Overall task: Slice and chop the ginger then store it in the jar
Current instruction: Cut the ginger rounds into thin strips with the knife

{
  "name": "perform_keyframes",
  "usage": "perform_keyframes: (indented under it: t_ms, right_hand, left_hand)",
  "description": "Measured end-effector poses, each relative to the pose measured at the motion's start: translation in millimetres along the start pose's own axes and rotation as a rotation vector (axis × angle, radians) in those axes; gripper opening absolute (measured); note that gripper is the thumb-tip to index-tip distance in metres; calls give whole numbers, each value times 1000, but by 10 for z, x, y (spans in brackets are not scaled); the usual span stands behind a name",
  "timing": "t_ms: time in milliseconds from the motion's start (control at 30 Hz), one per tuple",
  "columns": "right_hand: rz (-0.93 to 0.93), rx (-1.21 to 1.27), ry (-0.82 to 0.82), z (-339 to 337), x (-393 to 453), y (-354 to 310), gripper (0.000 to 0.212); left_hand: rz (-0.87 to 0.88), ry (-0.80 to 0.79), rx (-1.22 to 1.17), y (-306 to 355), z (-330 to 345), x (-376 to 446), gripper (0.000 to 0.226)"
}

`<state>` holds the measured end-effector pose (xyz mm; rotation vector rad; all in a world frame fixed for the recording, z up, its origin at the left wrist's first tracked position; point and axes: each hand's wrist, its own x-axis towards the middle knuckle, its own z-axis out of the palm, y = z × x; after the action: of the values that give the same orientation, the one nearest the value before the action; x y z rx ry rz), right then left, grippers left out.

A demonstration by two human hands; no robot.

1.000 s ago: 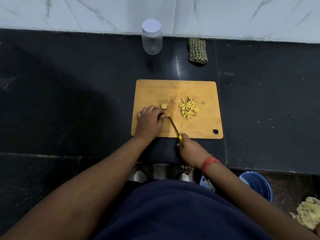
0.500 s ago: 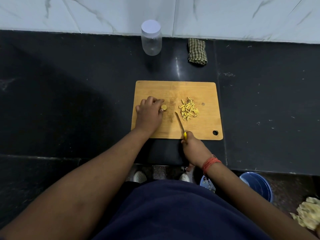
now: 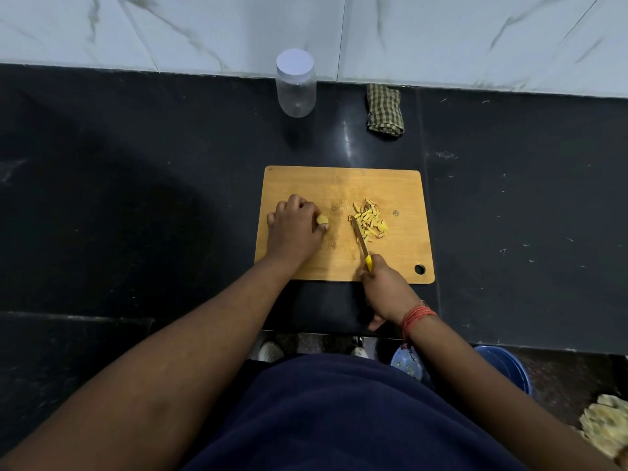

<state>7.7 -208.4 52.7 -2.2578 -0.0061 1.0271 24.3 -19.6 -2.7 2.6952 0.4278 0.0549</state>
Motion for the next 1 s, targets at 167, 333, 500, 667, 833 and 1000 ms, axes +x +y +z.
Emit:
perform_keyframes:
  t_ms: [167,333,500,667,833,1000]
  right_hand:
    - [-32,21,-30,44,61,-139,32]
    - [-14,36,-83,53,122,-239,32]
    - [-3,26,-94,53,184,-308,39]
    - [-6,-5,-102,63,203,-364,33]
    - [5,-79,-113,79,233,-410,29]
    - [28,-128,-98,120,253,-385,43]
  left_hand:
    - [28,-14,-21,-25,0,-12,36]
    - [139,2,-21,-101,3,-33,26]
    - [176,5,11,-55,13,-4,19]
    - [176,22,-32,-61,18,3,18]
    - [178,25,-39,-70,28,8,18]
    - [155,35,-52,-65,23,21,20]
